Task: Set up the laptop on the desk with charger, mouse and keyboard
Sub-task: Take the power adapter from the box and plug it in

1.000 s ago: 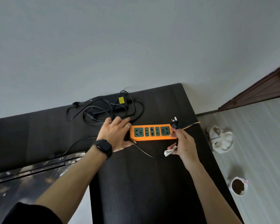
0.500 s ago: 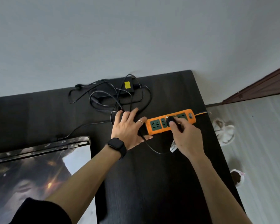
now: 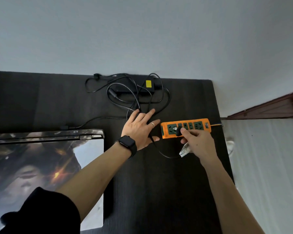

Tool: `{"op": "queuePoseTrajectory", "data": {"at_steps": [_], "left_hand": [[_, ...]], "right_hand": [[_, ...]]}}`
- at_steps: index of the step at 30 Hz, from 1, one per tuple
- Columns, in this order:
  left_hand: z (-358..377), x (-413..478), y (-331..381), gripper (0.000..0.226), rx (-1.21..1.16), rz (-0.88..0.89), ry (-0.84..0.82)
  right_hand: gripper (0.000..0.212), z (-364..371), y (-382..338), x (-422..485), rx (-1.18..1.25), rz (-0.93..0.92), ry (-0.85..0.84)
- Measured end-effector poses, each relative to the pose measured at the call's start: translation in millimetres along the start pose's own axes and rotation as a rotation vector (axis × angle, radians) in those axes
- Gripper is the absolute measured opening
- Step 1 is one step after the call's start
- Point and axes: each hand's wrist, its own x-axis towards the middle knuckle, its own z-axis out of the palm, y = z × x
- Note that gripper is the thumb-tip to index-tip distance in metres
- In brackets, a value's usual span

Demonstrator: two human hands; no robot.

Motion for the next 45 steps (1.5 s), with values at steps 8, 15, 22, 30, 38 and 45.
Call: {"op": "queuePoseTrajectory", "data": {"at_steps": [8,15,22,30,38,45], "left_hand": [[1.1,-7.5,-8.1,0.071,-0.03,0.026,-0.006],[0.8,-12.0,2.4,0.077,-0.083,-0.027,0.006],[3.3,-11.5,4.8,0.071,-0.11,-0.058,0.046],[0.8,-9.4,16.9,0.074,-0.101,-0.133,0.041],[-1.0,-7.5,17.5,0.074,-0.108,-0.127,0.043],[5.2,-8.9,13.6,0.069,-0.083,-0.099,0.041]], "right_hand": [[0.032,-0.1,-21.9,5.6,-0.126,0.122,-0.018],[0.024,-3.0,-22.9,4.2,-0.066,0.177,0.003],[0.03,-8.0,-20.6,9.8,0.001,0.241,-0.02],[0.03,-11.0,-13.3,6.1,-0.007,0.233,-0.046],[0.034,-9.6,-17.4,14.5,-0.117,0.192,-0.06],[0.035,-0.8,-47.4,20.0,-0.532,0.07,-0.036]]}}
